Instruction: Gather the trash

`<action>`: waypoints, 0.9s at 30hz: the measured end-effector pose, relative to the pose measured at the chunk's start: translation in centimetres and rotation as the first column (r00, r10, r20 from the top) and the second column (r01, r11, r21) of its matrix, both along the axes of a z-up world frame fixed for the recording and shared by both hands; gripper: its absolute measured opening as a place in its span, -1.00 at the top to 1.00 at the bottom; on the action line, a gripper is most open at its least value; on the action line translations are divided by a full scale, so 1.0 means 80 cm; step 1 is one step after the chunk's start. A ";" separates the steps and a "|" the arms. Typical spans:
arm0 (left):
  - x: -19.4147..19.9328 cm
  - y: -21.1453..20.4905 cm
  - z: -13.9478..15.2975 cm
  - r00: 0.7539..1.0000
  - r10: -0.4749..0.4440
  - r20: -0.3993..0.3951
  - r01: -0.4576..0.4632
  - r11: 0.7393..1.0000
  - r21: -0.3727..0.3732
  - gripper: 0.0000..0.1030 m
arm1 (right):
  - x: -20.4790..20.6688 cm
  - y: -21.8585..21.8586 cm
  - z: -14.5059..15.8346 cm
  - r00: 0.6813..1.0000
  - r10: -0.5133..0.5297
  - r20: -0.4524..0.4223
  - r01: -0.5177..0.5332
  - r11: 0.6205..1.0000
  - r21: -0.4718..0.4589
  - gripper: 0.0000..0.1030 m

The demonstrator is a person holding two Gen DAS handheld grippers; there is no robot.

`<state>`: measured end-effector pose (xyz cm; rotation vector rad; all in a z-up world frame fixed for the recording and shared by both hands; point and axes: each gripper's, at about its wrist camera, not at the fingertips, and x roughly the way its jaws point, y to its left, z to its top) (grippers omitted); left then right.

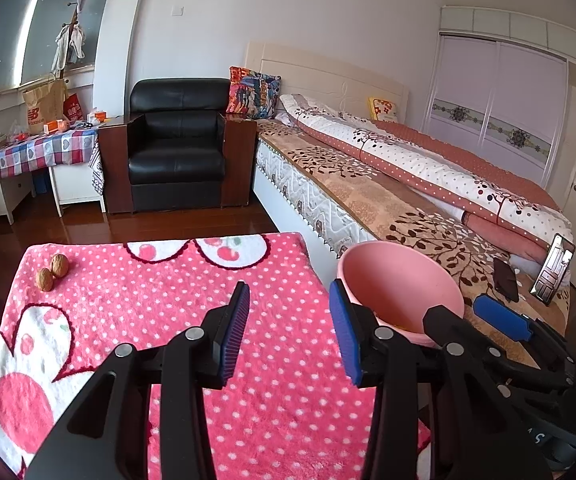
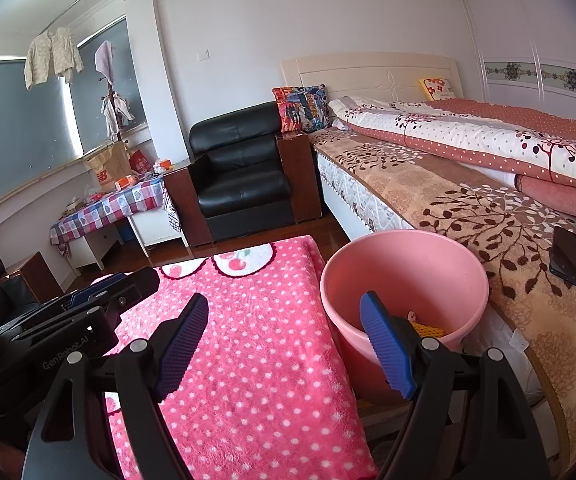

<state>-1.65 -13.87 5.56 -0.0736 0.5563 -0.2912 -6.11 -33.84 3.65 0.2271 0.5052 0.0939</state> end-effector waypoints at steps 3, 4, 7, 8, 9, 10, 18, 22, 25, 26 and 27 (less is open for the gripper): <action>0.001 0.000 0.000 1.000 -0.001 -0.001 0.001 1.000 0.000 0.18 | 0.001 0.000 0.001 1.000 0.004 -0.005 -0.004 1.000 -0.003 -0.50; 0.001 0.000 0.000 1.000 0.000 0.000 0.000 1.000 0.001 0.18 | 0.000 0.000 0.001 1.000 0.005 -0.006 -0.005 1.000 -0.003 -0.50; 0.002 -0.001 -0.001 1.000 0.003 -0.003 -0.003 1.000 0.000 0.18 | 0.002 0.001 0.003 1.000 0.010 -0.012 -0.010 1.000 -0.005 -0.50; 0.003 0.000 -0.001 1.000 0.003 -0.004 -0.003 1.000 -0.001 0.18 | 0.004 0.001 0.003 1.000 0.012 -0.014 -0.012 1.000 -0.006 -0.50; 0.003 -0.001 -0.001 1.000 0.004 -0.004 -0.004 1.000 0.000 0.18 | 0.007 0.002 0.003 1.000 0.013 -0.016 -0.013 1.000 -0.007 -0.50; 0.004 0.000 -0.002 1.000 0.004 -0.005 -0.004 1.000 0.000 0.18 | 0.007 0.002 0.003 1.000 0.014 -0.018 -0.014 1.000 -0.007 -0.50; 0.010 0.003 -0.009 1.000 0.004 -0.018 -0.004 1.000 -0.003 0.18 | 0.020 0.004 -0.002 0.999 0.017 -0.033 -0.017 1.000 -0.010 -0.50; 0.013 0.004 -0.012 1.000 0.005 -0.025 -0.005 1.000 -0.002 0.18 | 0.025 0.005 -0.006 0.999 0.019 -0.041 -0.020 1.000 -0.011 -0.50; 0.016 0.005 -0.015 0.999 0.007 -0.033 -0.007 1.000 -0.006 0.18 | 0.029 0.004 -0.010 0.999 0.022 -0.046 -0.023 1.000 -0.009 -0.50; 0.017 0.005 -0.015 0.999 0.008 -0.034 -0.008 1.000 -0.005 0.18 | 0.030 0.004 -0.011 0.999 0.022 -0.047 -0.023 1.000 -0.009 -0.50; 0.017 0.006 -0.016 0.999 0.008 -0.035 -0.008 1.000 -0.004 0.18 | 0.030 0.004 -0.011 0.999 0.023 -0.047 -0.023 1.000 -0.008 -0.50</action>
